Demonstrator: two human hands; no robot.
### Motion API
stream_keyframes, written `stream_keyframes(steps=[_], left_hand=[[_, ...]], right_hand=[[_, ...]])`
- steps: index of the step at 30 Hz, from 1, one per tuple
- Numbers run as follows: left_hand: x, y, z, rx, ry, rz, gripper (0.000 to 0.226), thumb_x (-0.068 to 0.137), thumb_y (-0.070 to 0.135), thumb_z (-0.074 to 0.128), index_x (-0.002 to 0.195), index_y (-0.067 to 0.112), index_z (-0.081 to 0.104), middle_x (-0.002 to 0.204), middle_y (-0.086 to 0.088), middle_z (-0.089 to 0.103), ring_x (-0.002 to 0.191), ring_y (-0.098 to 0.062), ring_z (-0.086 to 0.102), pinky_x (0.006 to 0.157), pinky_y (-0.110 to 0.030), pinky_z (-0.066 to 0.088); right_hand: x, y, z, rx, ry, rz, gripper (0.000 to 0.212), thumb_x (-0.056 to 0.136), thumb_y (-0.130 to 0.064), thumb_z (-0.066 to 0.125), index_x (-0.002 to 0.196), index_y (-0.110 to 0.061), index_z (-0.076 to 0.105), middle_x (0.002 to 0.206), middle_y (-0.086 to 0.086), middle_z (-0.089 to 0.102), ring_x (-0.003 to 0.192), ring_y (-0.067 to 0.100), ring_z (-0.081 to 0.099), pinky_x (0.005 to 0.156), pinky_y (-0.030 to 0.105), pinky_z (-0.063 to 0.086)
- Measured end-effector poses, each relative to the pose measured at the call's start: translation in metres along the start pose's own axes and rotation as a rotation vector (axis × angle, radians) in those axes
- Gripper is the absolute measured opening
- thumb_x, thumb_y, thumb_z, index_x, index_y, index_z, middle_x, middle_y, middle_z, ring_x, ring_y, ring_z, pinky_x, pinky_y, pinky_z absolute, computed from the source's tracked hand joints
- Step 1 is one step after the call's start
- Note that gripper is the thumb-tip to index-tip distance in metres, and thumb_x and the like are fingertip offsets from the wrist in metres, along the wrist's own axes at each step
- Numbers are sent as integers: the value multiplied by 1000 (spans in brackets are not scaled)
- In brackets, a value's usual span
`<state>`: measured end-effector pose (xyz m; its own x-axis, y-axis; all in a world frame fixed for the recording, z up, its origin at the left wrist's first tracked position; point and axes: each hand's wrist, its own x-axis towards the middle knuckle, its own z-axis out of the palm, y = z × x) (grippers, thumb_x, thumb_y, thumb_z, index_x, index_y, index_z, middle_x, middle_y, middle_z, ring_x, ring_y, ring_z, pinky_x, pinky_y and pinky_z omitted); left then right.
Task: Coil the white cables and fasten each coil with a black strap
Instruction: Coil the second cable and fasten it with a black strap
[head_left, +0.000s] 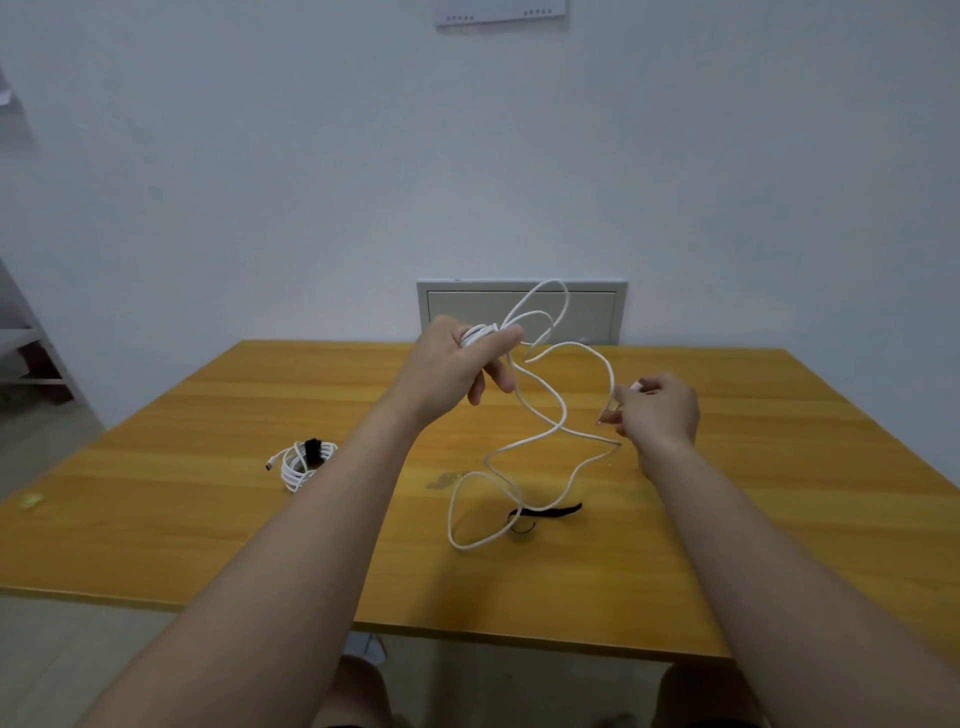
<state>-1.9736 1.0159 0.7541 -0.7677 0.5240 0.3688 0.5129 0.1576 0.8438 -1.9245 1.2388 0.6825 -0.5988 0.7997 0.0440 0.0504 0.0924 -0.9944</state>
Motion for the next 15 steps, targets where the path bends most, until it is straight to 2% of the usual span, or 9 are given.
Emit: stream_keyframes(steps=[3, 6, 7, 9, 11, 13, 15], left_hand=[[3, 0, 0, 93, 73, -38, 43, 95, 30, 65, 65, 0, 68, 69, -9, 75, 48, -20, 50, 54, -26, 42], [5, 2, 1, 195, 123, -59, 33, 87, 23, 66, 58, 8, 71, 61, -7, 71, 46, -16, 52, 48, -23, 42], [5, 4, 1, 227, 129, -65, 30, 84, 21, 67, 57, 10, 72, 59, -7, 69, 45, -15, 53, 46, -22, 41], [6, 5, 2, 262, 119, -76, 24, 80, 18, 69, 58, 9, 73, 56, -9, 67, 45, -16, 54, 45, -24, 42], [9, 4, 2, 274, 92, -79, 22, 76, 17, 71, 60, 3, 70, 62, -17, 68, 47, -20, 54, 46, -28, 42], [11, 4, 4, 290, 64, -59, 28, 73, 20, 72, 62, -4, 62, 65, -24, 66, 48, -20, 51, 47, -32, 41], [13, 5, 5, 309, 32, -32, 34, 74, 20, 73, 64, -8, 56, 58, -24, 57, 48, -19, 45, 48, -33, 38]], right_hand=[[8, -1, -6, 279, 87, 140, 14, 93, -4, 65, 104, -7, 59, 85, 12, 72, 61, 20, 76, 64, 32, 62], [19, 0, -10, 440, 121, 211, 21, 96, -10, 62, 116, -5, 65, 92, 10, 73, 75, 20, 74, 67, 29, 60], [23, -1, -10, 406, 117, 218, 28, 96, -13, 61, 123, -6, 65, 102, 10, 71, 84, 23, 71, 69, 31, 56], [23, -6, -10, 217, 107, 179, 43, 95, -16, 58, 138, -11, 60, 130, 6, 64, 109, 27, 61, 82, 32, 45], [15, -15, -9, 65, 58, 69, 54, 95, -20, 58, 148, -14, 50, 148, 1, 52, 130, 25, 52, 93, 31, 41], [2, -24, -7, -67, 19, -109, 53, 93, -22, 61, 145, -16, 52, 147, 2, 52, 135, 24, 48, 103, 33, 40], [-8, -32, -2, -145, -102, -296, 47, 89, -20, 64, 136, -18, 60, 139, 1, 60, 130, 21, 53, 109, 36, 41]])
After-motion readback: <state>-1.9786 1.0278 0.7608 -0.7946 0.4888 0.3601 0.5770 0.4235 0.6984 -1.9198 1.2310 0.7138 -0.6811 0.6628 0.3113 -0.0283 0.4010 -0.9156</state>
